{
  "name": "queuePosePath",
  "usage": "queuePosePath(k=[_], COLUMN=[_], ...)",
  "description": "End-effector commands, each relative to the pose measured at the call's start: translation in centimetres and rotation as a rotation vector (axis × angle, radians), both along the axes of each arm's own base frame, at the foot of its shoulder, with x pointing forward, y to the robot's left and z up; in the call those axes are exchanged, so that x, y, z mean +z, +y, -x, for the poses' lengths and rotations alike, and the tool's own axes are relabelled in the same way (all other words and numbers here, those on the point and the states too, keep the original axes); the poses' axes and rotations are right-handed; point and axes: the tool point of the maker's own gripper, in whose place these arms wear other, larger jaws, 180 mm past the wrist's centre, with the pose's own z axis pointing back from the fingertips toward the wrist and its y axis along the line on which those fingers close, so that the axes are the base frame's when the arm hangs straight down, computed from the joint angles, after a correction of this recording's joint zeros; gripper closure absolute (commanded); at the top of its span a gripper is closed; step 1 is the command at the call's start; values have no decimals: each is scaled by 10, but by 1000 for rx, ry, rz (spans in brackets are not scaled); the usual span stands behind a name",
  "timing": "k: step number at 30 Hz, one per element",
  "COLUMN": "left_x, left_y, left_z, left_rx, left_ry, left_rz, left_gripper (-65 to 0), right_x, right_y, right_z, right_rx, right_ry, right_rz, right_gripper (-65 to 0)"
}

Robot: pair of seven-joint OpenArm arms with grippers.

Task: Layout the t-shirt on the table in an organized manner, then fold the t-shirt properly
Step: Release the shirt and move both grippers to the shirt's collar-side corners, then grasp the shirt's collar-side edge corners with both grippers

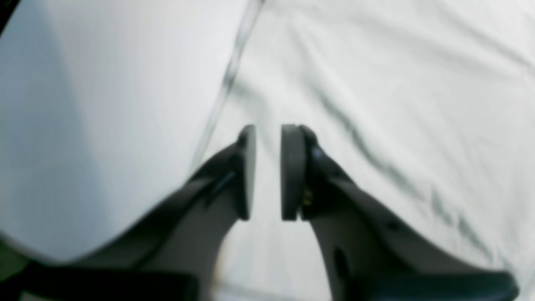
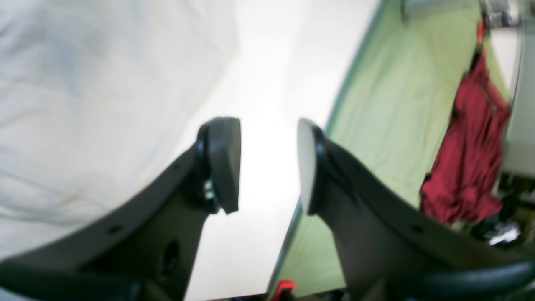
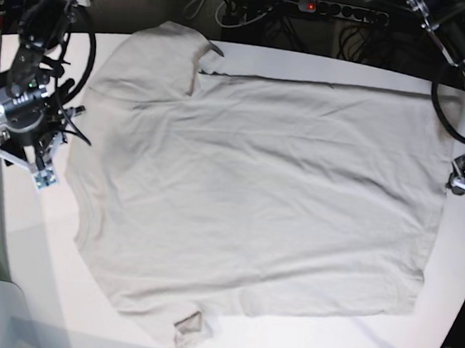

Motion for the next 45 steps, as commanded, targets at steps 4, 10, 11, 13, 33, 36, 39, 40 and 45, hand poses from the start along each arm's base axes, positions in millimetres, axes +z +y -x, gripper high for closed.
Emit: queuePosePath(k=[4, 10, 11, 13, 33, 36, 39, 40, 45], left_x=[13, 20, 21, 25, -12, -27, -45, -51, -76], left_y=[8, 15, 14, 13, 27, 28, 25, 22, 13], left_z=[31, 82, 87, 96, 125, 116, 107, 103, 93], left_rx=[14, -10, -19, -25, 61, 44, 12, 1, -24], left_ry=[-36, 42, 53, 62, 128, 140, 172, 180, 210], left_rz=[-6, -103, -117, -143, -103, -151, -199, -205, -186], left_gripper=[-76, -52, -52, -53, -436, -436, -436, -436, -435], right_x=[3, -13, -17, -21, -40, -43, -44, -44, -44], right_y=[-16, -35, -35, -33, -24, -24, -23, -23, -24], right_z=[13, 45, 51, 57, 85, 90, 91, 91, 92], right_rx=[-71, -145, -146, -138, -159, -158, -157, -157, -159], right_ry=[-96, -54, -38, -22, 46, 59, 61, 61, 66], right_rz=[-63, -65, -65, -66, -92, -92, -92, -92, -87], right_gripper=[-234, -237, -237, -237, -382, -382, -382, -382, -381])
